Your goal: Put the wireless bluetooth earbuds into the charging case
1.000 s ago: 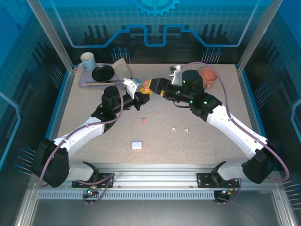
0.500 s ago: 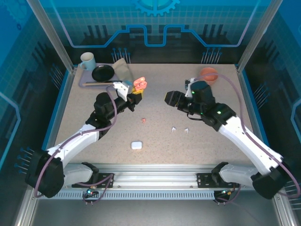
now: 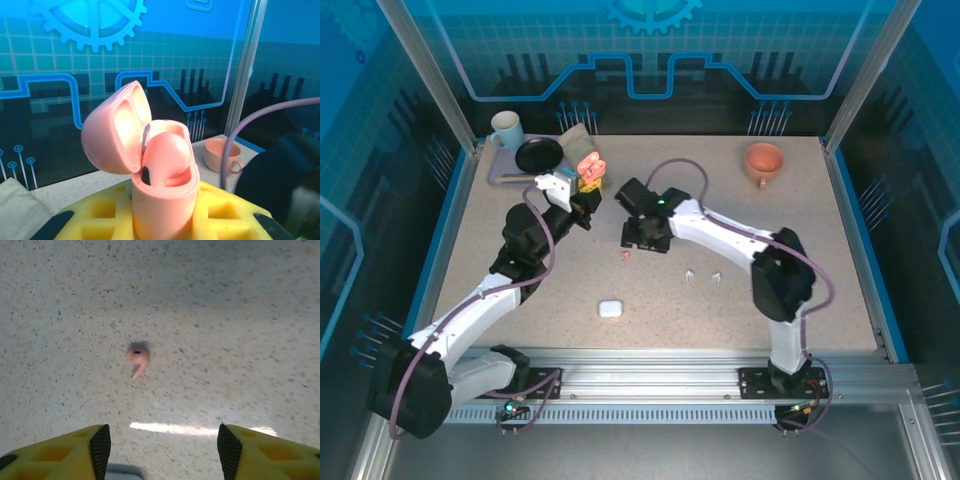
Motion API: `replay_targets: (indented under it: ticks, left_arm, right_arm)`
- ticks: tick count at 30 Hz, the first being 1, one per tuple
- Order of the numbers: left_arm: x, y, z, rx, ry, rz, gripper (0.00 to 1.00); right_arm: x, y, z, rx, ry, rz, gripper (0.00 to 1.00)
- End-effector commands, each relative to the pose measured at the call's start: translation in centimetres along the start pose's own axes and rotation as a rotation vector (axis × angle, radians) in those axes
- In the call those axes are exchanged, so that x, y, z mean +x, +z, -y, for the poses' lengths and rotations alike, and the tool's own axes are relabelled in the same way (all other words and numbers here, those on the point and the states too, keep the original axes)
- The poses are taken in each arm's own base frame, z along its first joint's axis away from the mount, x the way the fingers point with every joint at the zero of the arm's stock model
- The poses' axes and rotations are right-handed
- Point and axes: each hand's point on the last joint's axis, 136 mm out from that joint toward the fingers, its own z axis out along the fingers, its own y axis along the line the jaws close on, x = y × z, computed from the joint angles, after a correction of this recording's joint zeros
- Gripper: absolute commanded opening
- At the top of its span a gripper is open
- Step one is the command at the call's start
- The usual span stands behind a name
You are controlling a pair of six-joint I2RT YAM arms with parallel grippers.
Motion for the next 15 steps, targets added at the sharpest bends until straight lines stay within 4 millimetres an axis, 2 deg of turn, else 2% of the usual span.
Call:
replay_targets:
  ticks: [1,7,10,11,15]
  left_arm:
    - [-2.3,-0.7,-1.0,-0.041,-0.004,0.085,0.00]
    - [-3.0,-1.0,-2.0,-0.070,-0.020,0.118,0.00]
    - [-3.5,-1.1,-2.3,-0.074,-0.027,0.133,0.00]
    - [-3.6,-1.1,-2.4,-0.075,-0.028,0.134,0.00]
    - [-3.6,-1.1,-2.4,-0.073,-0.027,0.132,0.00]
  right_arm:
    - [1.0,1.5,0.6,0.165,0.015,-0.028,0.62]
    - [1.6,4.2,0.0,0.267,0.040,-0.038,0.62]
    - [1.3,4.6,-0.5,0.285,0.034,-0.025,0.61]
    - [1.5,5.8,-0.4,0.301,0.020,-0.037,0.61]
    - [1.3,7.0,-0.8,0.318,0.005,-0.044,0.60]
